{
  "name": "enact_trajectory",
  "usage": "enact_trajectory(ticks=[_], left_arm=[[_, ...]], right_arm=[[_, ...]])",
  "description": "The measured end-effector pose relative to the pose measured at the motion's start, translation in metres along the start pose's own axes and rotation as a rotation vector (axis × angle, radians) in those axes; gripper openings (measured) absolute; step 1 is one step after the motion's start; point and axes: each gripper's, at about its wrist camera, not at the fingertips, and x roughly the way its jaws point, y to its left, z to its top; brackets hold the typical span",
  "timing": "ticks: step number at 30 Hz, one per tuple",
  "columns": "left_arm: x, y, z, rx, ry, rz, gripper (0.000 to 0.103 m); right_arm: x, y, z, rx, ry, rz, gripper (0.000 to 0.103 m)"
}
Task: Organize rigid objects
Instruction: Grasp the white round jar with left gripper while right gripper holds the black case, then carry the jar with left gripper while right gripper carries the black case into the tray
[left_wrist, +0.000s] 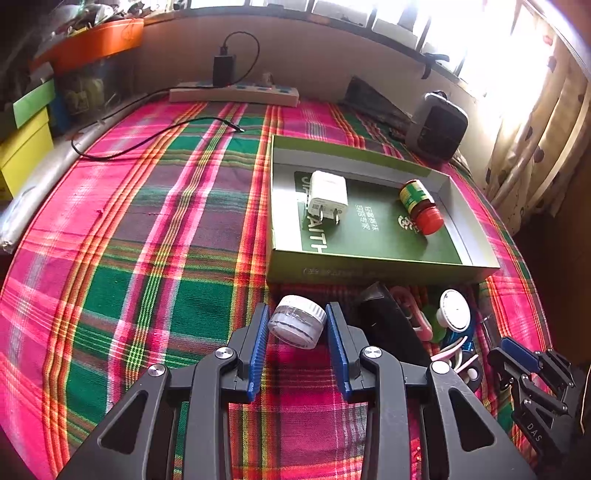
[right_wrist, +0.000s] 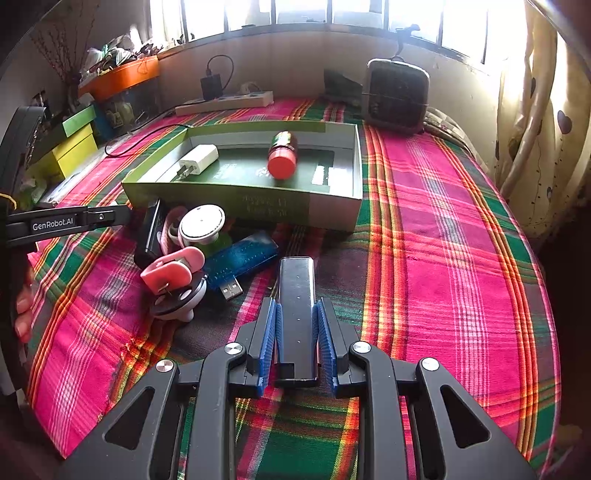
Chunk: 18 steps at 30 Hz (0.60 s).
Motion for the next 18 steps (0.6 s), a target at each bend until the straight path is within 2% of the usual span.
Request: enact_trajectory(ticks=[7, 18], left_arm=[[-0.013, -0.007, 0.003, 0.020, -0.018, -0.007, 0.030], [-0.028, -0.019, 0.020, 0.039, -0.040, -0.050, 0.030]], right_arm=[[-0.007, -0.001, 0.005, 0.000, -0.014, 0.020, 0.024], [-0.018, -0.002, 0.034, -0.020, -0.048, 0.033, 0.024]])
